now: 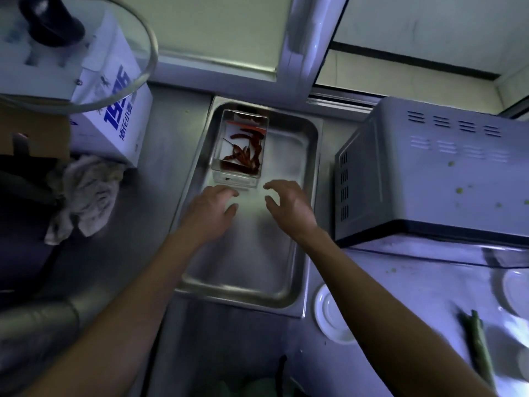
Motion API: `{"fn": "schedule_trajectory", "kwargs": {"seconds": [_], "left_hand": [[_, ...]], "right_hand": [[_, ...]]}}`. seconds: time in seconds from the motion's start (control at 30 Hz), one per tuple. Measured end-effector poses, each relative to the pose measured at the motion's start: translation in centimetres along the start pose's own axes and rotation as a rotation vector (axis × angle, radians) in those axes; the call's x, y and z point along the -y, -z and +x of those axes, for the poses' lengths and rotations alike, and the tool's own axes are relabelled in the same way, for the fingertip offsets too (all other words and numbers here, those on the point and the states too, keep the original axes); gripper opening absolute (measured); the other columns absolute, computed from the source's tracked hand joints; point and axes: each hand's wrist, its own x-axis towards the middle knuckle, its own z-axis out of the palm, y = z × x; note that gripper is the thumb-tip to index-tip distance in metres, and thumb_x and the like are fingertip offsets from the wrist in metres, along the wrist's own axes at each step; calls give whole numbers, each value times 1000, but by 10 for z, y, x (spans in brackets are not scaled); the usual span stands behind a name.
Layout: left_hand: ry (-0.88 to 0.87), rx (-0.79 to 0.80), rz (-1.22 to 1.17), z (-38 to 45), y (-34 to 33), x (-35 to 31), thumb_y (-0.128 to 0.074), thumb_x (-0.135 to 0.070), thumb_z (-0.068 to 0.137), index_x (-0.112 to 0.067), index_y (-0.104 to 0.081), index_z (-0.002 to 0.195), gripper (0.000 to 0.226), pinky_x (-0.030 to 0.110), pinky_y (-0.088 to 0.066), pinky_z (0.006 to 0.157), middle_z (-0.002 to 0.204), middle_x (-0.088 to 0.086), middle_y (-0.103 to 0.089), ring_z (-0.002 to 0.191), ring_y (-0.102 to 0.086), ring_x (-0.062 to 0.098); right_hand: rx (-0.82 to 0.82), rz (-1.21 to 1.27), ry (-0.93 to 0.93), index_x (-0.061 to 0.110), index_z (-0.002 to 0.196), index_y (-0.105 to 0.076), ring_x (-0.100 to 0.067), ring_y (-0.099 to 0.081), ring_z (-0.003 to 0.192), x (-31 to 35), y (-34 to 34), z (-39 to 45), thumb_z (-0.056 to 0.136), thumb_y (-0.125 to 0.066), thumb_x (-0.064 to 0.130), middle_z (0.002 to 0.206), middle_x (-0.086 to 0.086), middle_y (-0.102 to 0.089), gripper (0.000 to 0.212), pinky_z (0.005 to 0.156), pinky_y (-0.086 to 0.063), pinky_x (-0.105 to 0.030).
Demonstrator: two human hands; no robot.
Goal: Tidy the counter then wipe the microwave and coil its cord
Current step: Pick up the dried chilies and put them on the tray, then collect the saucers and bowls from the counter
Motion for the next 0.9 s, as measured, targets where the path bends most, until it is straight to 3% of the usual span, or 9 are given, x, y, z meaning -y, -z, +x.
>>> {"fn": "schedule_trajectory", "kwargs": {"seconds": [0.33, 0.5, 0.73, 0.9], "left_hand": [[-78, 37, 58, -61, -35, -70, -54, -35, 97, -25, -56, 132, 36, 41, -47, 98, 138, -4, -56, 125, -50, 20], [-154, 52, 94, -95, -58, -107, -54, -32, 97, -22, -55, 135, 39, 41, -47, 98, 139, -4, -55, 125, -50, 20], [-234, 81, 118, -158, -107, -173, -58, -25, 94, -18, -56, 135, 43, 40, -44, 100, 141, -2, -54, 126, -49, 25], [-322, 90, 92, -210, -145, -225, -61, -28, 94, -23, -58, 135, 42, 39, -45, 101, 140, -3, -56, 127, -50, 22]], "right_hand": [[-103, 49, -50, 8, 114, -71, -32, -63, 109, -25, 27, -127, 87, -66, 8, 115, -10, -71, 27, 90, -51, -41], [-104, 38, -105, 9, 120, -69, -33, -60, 114, -50, 40, -186, 87, -65, 8, 121, -7, -69, 33, 94, -49, -46], [-168, 75, -241, 13, 119, -69, -31, -61, 108, -88, 63, -294, 85, -66, 8, 119, -7, -69, 34, 92, -48, -39], [-213, 5, -271, 15, 124, -66, -26, -59, 116, -115, 87, -383, 90, -66, 18, 126, -3, -67, 34, 95, -49, -40]]}}
